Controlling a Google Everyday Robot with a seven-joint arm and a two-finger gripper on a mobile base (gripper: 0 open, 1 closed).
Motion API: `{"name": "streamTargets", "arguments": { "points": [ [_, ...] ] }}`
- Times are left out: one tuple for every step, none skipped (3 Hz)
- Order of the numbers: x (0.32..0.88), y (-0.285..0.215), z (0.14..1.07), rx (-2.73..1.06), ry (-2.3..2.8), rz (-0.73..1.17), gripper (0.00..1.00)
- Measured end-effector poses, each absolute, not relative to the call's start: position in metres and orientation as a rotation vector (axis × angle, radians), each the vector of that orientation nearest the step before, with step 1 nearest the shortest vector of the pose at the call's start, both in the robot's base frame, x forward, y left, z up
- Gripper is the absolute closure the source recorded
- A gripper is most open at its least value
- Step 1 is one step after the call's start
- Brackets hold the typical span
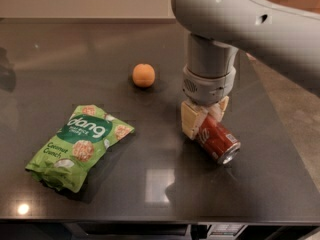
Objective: Place coke can upright
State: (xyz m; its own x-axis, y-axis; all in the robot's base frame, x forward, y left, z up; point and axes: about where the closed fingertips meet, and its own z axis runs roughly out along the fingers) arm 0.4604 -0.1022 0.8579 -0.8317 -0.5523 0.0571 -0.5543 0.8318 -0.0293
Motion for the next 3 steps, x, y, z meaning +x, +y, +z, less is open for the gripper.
{"name": "streamTargets", "arguments": {
  "points": [
    [0.466, -0.098, 0.881, 1.079, -3.009, 0.043, 1.0],
    [0.468, -0.098, 0.9, 1.276, -3.061, -0.003, 1.0],
    [0.469, -0.102, 0.913, 1.448, -3.13, -0.069, 1.0]
  ]
}}
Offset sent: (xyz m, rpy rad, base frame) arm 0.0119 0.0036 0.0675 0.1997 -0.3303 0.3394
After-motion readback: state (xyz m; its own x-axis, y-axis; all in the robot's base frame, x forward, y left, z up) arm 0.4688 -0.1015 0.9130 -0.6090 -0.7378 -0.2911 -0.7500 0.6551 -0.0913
